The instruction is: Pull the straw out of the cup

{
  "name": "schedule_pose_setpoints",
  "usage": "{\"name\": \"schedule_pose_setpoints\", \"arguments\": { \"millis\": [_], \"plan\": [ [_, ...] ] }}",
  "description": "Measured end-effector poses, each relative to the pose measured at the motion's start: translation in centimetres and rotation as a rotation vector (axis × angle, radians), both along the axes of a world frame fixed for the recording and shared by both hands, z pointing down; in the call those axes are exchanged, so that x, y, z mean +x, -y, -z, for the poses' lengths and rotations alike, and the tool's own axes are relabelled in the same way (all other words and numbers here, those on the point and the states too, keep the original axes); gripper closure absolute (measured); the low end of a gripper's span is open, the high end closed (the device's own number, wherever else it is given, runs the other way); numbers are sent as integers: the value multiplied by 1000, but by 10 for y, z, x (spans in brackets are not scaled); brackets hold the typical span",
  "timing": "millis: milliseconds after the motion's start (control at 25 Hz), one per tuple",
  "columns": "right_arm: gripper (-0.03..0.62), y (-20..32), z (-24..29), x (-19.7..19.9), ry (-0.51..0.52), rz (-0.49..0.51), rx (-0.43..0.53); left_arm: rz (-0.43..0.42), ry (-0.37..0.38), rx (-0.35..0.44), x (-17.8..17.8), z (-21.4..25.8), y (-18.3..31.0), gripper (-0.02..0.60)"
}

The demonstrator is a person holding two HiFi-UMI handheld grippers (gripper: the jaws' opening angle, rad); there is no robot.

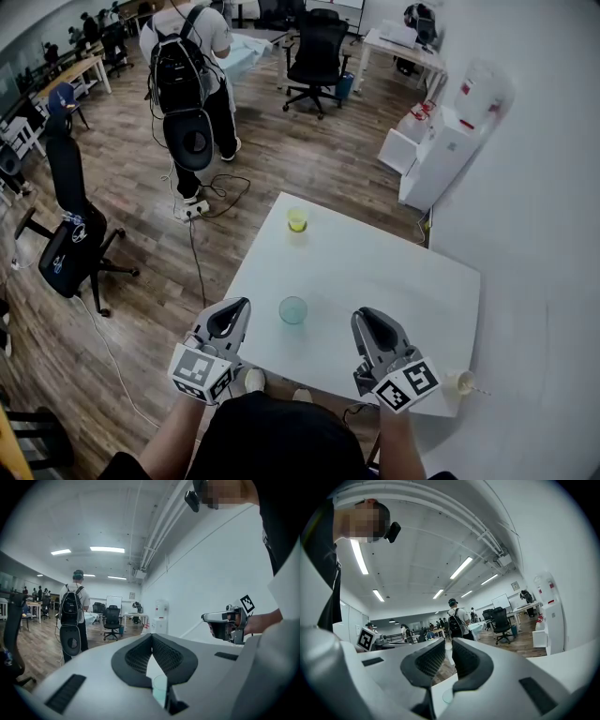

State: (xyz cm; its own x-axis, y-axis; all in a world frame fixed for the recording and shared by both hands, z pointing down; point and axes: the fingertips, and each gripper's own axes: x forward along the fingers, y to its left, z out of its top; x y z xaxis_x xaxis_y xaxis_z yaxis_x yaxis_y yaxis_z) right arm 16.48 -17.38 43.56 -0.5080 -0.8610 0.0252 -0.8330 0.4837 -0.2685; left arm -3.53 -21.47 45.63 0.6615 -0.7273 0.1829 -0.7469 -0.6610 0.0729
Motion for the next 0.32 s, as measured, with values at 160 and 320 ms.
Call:
{"name": "schedule_pose_setpoints", "arguments": {
  "millis": [160,320],
  "plan": [
    [534,-2,0,1,0,-16,1,3,1,-1,-7,-1,-1,567],
    [534,-5,-4,3,1,-30,-5,6,4,-7,-10,-4,-5,568]
  ]
}}
